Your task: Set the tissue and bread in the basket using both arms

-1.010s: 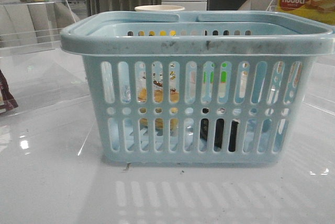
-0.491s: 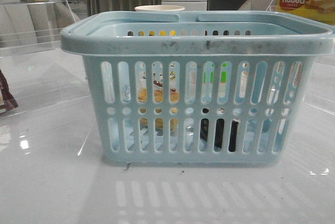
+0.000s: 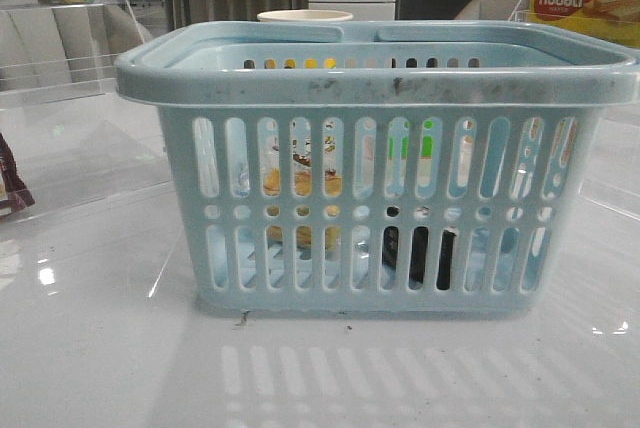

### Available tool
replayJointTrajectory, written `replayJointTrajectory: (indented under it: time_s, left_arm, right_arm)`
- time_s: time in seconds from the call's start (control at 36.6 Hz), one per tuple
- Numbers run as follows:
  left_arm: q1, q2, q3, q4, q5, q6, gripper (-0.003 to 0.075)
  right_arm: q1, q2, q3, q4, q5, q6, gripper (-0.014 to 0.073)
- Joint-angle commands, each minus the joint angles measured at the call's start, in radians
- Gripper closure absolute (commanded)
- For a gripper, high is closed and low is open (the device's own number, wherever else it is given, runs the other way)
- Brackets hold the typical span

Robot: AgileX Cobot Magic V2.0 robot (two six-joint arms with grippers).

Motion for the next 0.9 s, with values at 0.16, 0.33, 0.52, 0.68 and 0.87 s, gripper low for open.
replayJointTrajectory:
  time_s: [0.16, 0.33, 0.52, 0.68, 0.87]
  left_arm:
    - [0.007, -0.013, -0.012, 0.003, -0.072, -0.011, 0.0629]
    - [0.104, -0.083, 0.045, 0.008, -0.115, -0.011, 0.0629]
    - [0.269, -0.228, 0.223, -0.047, -0.306, -0.011, 0.0629]
    - [0.387, -0.371, 0.376, -0.087, -0.475, -0.011, 0.0629]
    - [0.414, -0.469, 0.478, -0.089, -0.558, -0.011, 0.0629]
  right_arm:
    - [0.001, 0.014, -0.023, -0.004, -0.066, -0.007, 0.0540]
    - [0.001, 0.014, -0.023, -0.004, -0.065, -0.007, 0.0540]
    - [0.001, 0.014, -0.023, -0.004, -0.065, -0.007, 0.0540]
    - [0.001, 0.014, -0.023, -0.004, -0.065, -0.007, 0.0540]
    - [0.001, 0.014, -0.023, -0.004, -0.065, -0.007, 0.0540]
